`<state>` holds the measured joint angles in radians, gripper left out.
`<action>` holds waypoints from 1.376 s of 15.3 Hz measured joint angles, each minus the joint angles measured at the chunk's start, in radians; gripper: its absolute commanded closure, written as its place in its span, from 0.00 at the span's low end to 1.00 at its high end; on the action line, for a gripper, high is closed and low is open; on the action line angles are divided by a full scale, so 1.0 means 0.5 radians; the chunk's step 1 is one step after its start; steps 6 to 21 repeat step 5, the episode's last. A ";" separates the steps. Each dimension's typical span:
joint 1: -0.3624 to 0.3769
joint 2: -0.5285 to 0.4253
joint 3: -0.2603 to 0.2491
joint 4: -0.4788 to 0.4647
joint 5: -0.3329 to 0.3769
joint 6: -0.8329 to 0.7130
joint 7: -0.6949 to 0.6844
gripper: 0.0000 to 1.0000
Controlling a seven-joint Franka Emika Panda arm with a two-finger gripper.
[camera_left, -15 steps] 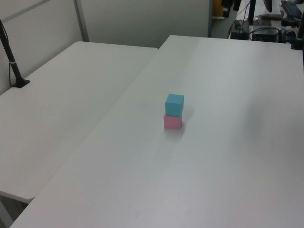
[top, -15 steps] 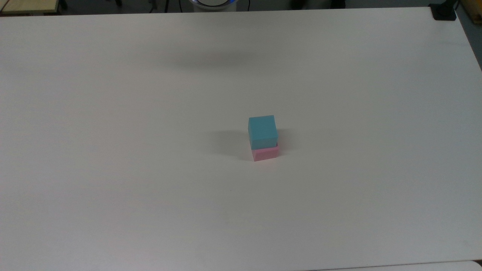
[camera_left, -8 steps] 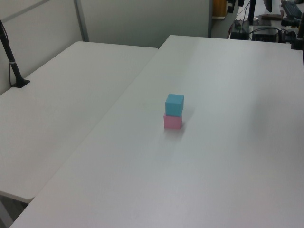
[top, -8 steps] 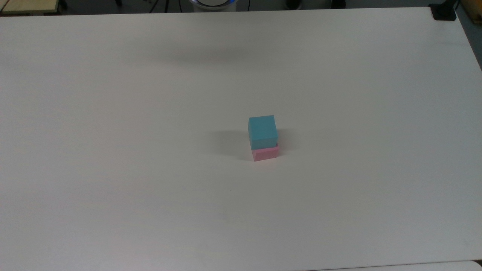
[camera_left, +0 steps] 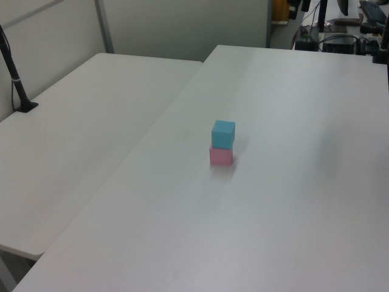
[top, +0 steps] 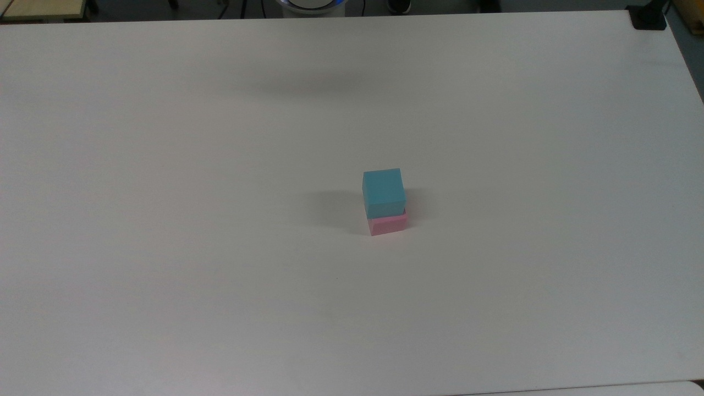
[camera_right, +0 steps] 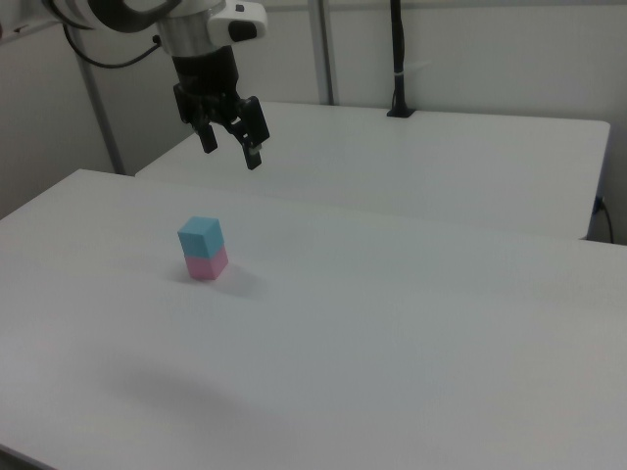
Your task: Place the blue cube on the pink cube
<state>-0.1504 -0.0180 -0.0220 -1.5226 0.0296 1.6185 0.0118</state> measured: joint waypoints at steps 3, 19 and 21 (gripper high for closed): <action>0.052 0.005 -0.024 -0.001 0.000 0.000 0.000 0.00; 0.103 0.009 -0.073 -0.001 0.000 0.000 0.000 0.00; 0.103 0.009 -0.073 -0.001 0.000 0.000 0.000 0.00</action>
